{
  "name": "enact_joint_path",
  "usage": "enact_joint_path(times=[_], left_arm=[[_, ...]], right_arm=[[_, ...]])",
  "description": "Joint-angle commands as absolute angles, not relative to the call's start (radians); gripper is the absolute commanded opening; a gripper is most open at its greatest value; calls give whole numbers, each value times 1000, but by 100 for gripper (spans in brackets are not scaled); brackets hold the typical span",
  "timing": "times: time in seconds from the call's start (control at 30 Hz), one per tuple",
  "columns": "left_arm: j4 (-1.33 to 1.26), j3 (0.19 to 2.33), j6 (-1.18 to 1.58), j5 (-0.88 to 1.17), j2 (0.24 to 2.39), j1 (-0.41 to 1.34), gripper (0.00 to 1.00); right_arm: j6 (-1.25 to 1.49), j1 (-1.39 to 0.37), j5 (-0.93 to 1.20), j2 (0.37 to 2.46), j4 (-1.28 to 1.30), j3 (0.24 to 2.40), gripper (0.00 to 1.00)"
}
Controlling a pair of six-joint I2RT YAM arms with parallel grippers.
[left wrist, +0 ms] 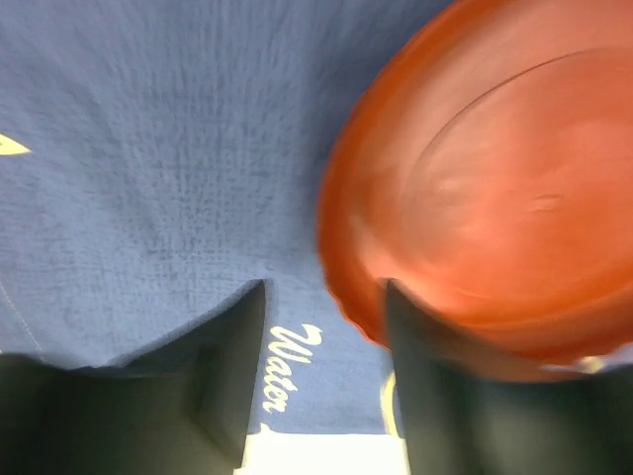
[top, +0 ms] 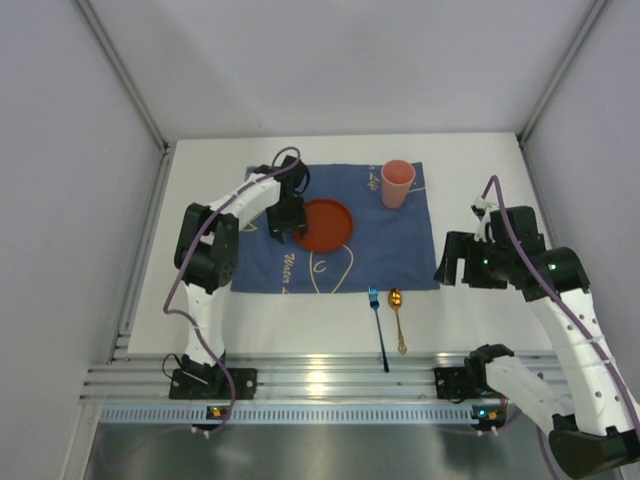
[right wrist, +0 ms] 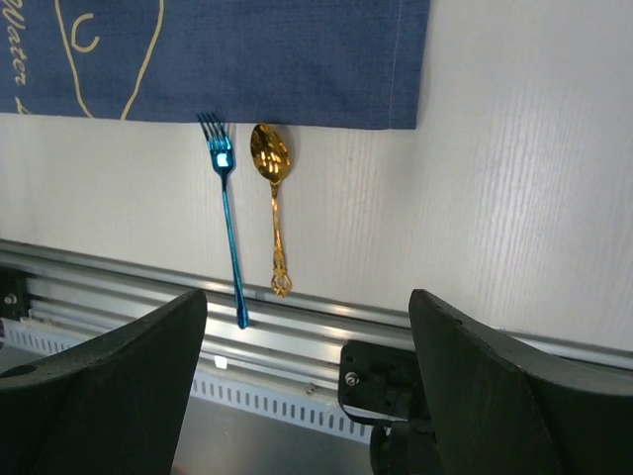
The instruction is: Set the dinner table for one person
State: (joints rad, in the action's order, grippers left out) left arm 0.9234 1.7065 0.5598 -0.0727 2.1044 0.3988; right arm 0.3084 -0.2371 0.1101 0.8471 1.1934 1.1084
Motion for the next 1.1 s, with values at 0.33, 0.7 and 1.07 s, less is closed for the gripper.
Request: enact_joint_path(times=[0.33,0.7,1.07], left_arm=[[865,1483,552,-126,1876,407,91],[888,1431,566,-133,1720,405,91],[911,1402,575,-149,1657,405,90]], right_arm=[[351,-241,290,991,1013,937,85],[428,-284,239,1132,855,838,77],[512,-554,104,1285,769,793,50]])
